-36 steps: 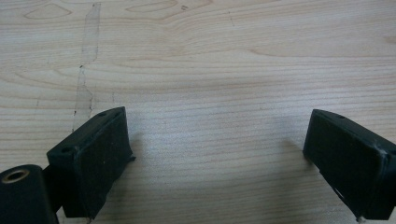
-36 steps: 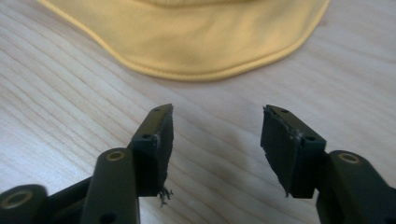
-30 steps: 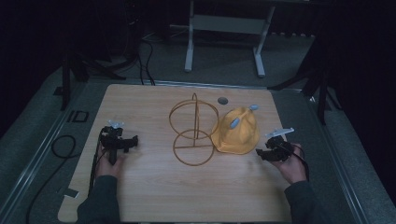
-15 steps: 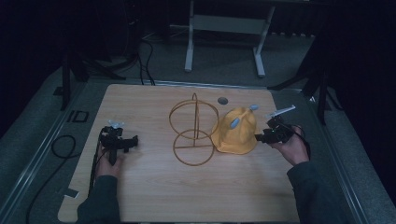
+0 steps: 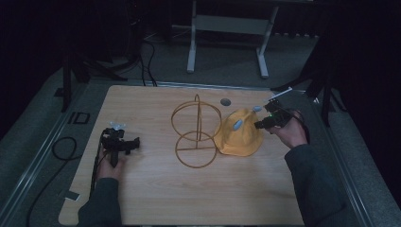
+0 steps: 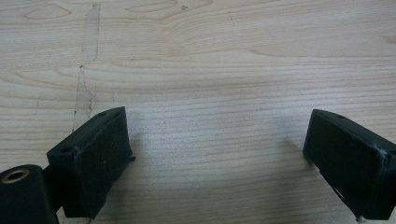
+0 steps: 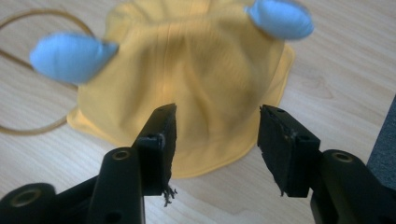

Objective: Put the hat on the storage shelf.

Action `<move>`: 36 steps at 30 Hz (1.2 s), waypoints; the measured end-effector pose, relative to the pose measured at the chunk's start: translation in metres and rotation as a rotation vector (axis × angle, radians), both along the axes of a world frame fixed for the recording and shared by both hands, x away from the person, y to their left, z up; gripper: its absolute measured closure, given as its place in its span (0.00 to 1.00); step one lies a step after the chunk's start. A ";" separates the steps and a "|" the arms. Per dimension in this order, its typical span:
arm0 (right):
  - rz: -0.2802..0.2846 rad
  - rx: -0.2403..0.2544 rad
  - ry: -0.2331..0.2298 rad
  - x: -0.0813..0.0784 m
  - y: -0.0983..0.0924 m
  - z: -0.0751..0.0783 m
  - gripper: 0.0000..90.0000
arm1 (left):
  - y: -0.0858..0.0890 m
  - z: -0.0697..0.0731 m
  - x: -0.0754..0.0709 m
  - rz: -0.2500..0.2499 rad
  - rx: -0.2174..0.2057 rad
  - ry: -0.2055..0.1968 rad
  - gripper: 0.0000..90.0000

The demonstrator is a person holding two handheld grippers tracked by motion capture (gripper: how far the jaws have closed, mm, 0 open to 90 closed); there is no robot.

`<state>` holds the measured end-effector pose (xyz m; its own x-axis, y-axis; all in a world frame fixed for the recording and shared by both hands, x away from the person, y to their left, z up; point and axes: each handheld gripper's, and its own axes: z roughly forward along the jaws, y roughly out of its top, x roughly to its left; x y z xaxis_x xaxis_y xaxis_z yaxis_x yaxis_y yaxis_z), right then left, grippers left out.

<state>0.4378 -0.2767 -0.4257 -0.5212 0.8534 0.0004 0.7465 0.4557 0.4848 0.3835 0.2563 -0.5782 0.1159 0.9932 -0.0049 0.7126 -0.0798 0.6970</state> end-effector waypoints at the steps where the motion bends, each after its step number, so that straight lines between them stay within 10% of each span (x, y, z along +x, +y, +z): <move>1: -0.004 0.004 0.003 0.005 0.002 0.004 0.49 | 0.000 0.000 0.000 0.000 0.000 0.000 0.08; 36: -0.222 0.097 0.151 0.054 0.052 0.012 0.46 | 0.000 0.000 0.000 0.001 -0.001 -0.001 0.08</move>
<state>0.4915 -0.2242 -0.4136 -0.3093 0.9389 0.1509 0.8901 0.2300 0.3934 0.3836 0.2559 -0.5782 0.1151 0.9933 -0.0062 0.7121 -0.0782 0.6977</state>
